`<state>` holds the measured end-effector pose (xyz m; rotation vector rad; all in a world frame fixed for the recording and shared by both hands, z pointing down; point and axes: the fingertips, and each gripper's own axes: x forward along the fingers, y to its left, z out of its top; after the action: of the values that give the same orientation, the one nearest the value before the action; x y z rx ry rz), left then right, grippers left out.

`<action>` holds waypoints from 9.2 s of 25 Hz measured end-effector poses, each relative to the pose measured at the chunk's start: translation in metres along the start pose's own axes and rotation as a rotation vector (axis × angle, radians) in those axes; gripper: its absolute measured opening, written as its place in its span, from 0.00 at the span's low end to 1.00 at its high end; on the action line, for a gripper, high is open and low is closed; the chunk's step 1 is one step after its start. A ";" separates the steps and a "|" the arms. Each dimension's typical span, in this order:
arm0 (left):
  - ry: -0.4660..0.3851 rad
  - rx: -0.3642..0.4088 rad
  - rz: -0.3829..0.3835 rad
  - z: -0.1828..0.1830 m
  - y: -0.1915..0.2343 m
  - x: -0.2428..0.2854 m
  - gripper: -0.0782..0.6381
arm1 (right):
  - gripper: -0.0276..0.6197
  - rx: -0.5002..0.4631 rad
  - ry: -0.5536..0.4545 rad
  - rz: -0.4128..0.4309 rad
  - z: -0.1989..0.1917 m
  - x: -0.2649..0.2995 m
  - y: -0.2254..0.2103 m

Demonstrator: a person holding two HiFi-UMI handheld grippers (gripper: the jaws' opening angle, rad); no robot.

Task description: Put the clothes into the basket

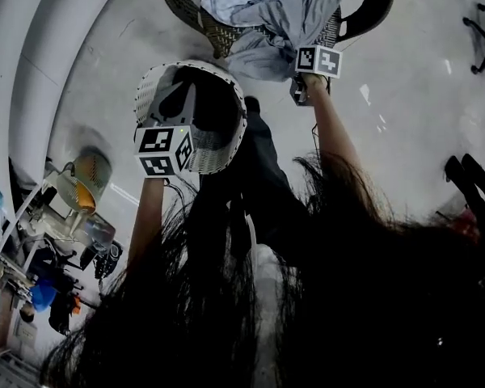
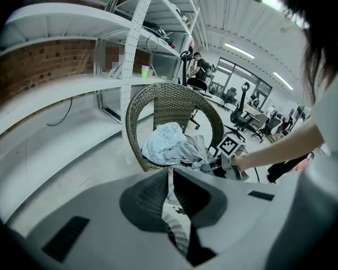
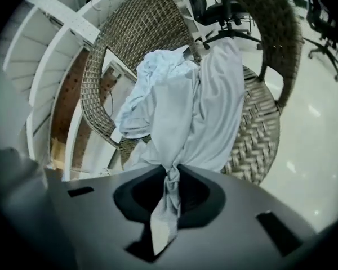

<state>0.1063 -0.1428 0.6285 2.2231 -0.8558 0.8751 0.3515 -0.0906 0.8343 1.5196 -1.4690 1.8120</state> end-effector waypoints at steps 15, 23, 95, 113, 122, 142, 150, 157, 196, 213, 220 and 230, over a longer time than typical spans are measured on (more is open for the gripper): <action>-0.077 0.051 -0.021 -0.015 -0.033 -0.095 0.16 | 0.14 0.132 -0.225 0.339 -0.075 -0.121 0.120; -0.174 0.072 -0.001 -0.021 -0.022 -0.182 0.16 | 0.14 0.085 -0.343 0.421 -0.080 -0.204 0.197; -0.093 -0.289 0.200 -0.281 0.120 -0.276 0.16 | 0.39 -0.978 0.337 0.122 -0.355 0.061 0.363; -0.117 -0.221 0.178 -0.255 0.108 -0.283 0.16 | 0.39 -0.800 0.068 0.300 -0.313 -0.006 0.412; -0.198 -0.169 0.151 -0.196 0.091 -0.298 0.16 | 0.35 -0.642 -0.138 0.408 -0.272 -0.092 0.440; -0.302 0.047 -0.011 -0.062 0.023 -0.311 0.16 | 0.25 -0.465 -0.483 0.480 -0.198 -0.255 0.447; -0.315 0.111 -0.102 -0.030 -0.015 -0.298 0.16 | 0.23 -0.323 -0.593 0.460 -0.187 -0.302 0.410; -0.307 0.107 -0.151 -0.011 -0.045 -0.276 0.16 | 0.23 -0.244 -0.652 0.408 -0.175 -0.332 0.362; -0.054 0.044 0.073 0.132 0.001 0.011 0.16 | 0.35 -0.195 -0.223 0.222 0.140 -0.069 0.120; 0.099 0.007 0.115 0.078 0.048 0.062 0.16 | 0.49 -0.185 -0.114 -0.060 0.201 0.055 0.056; 0.126 -0.016 0.120 0.056 0.057 0.067 0.16 | 0.48 -0.297 -0.049 -0.148 0.207 0.084 0.040; 0.102 -0.084 0.155 0.046 0.060 0.050 0.16 | 0.24 -0.188 -0.083 -0.091 0.188 0.070 0.047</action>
<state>0.1071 -0.2294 0.6546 2.0429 -1.0073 0.9971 0.3841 -0.2932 0.8514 1.5571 -1.5342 1.5300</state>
